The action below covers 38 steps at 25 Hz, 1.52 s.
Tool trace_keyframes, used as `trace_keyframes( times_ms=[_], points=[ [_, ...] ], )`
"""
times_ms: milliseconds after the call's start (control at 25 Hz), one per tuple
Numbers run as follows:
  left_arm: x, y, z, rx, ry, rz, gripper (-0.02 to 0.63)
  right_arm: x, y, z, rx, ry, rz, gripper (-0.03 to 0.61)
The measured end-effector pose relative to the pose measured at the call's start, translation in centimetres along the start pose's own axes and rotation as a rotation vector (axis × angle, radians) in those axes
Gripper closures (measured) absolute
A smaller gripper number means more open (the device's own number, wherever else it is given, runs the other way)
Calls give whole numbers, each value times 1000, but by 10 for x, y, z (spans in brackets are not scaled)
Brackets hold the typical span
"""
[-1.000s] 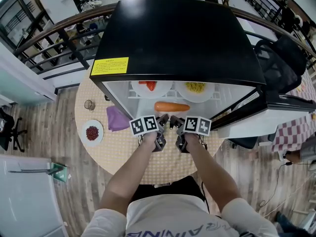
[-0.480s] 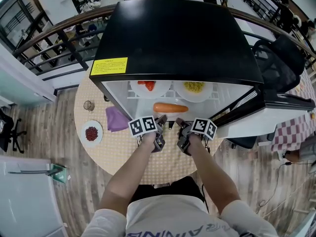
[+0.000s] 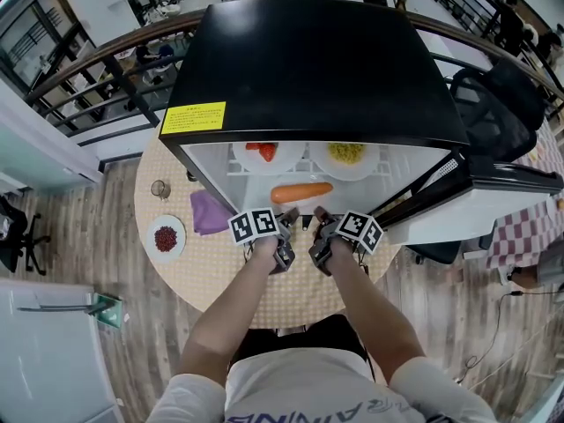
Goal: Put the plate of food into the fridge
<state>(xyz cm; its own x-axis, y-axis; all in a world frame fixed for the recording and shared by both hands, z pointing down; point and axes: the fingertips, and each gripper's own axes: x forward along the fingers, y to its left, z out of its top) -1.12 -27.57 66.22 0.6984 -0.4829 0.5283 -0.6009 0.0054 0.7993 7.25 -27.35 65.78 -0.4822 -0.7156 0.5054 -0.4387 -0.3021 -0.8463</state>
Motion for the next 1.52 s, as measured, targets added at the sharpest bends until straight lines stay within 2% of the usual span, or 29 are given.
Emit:
trace_keyframes(
  times_ms=[160, 320, 520, 840, 1040, 1160, 1280, 1520],
  points=[
    [0, 0, -4, 5, 2, -7, 489, -2, -1, -3, 1, 12, 1, 548],
    [0, 0, -4, -2, 2, -12, 489, -1, 3, -12, 64, 36, 48, 548],
    [-2, 1, -3, -25, -2, -26, 492, 8, 7, -22, 84, 54, 44, 546],
    [-12, 3, -6, -19, 0, -25, 495, 13, 6, -19, 176, 1, 63, 546],
    [-27, 4, -12, 21, -14, -11, 522, 19, 8, -15, 176, -8, 57, 546],
    [-39, 8, -14, 25, -45, 12, 572, 24, 11, -14, 149, -11, 51, 546],
    [-51, 9, -9, 43, -94, 22, 604, 24, 13, -14, 75, -8, 46, 546],
    [-76, 0, 0, 199, -158, 38, 606, 6, 15, -21, -70, 17, 57, 548]
  ],
)
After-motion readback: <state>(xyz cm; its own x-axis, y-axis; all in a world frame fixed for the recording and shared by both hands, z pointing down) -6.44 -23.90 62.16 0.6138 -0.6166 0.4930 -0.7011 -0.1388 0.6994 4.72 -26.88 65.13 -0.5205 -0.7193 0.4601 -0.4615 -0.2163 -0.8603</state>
